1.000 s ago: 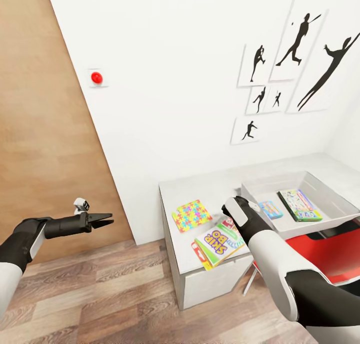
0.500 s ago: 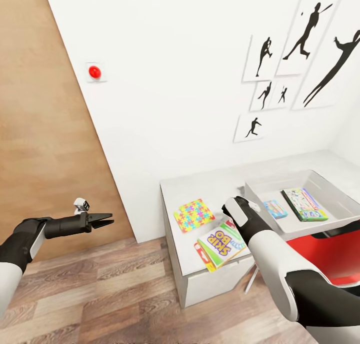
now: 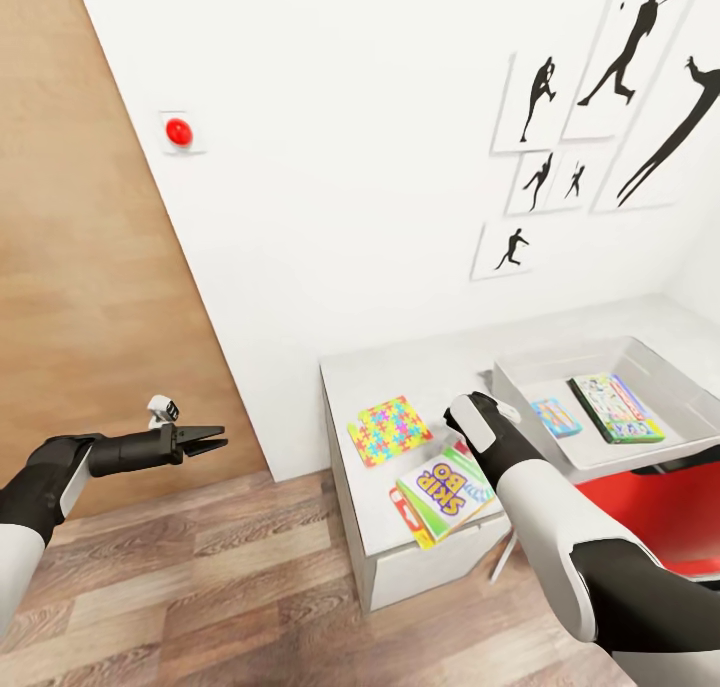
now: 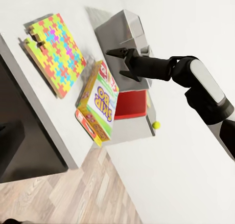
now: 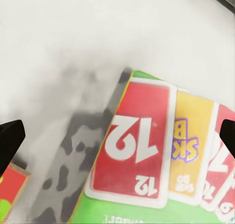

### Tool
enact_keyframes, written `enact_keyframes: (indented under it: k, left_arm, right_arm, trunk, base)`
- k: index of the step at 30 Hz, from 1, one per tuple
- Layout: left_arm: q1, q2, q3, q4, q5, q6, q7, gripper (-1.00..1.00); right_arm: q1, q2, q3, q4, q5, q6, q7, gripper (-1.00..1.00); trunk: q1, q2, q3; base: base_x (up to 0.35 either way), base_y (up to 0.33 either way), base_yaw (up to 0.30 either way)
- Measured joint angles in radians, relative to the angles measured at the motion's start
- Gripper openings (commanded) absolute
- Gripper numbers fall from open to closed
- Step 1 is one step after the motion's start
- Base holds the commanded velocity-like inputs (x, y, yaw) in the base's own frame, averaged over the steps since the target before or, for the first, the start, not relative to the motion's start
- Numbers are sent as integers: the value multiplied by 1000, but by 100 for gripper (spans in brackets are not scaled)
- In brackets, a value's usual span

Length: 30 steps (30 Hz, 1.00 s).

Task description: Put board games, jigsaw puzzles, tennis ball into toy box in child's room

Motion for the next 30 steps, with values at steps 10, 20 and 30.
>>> enact_keyframes:
  k: [10,20,30]
  left_arm:
    - [0,0,0,0,0,0,1,100]
    - [0,0,0,0,0,0,0,100]
    - [0,-1,0,0,0,0,0,100]
  right_arm:
    - [0,0,0,0,0,0,1,100]
    - [0,0,1,0,1,0,1,100]
    - [1,0,2,0,1,0,1,100]
  trunk:
    - [0,0,-16]
    - [0,0,-33]
    - [0,0,-48]
  base:
    - [88,-43,0]
    - [86,-76,0]
    - [7,-6,0]
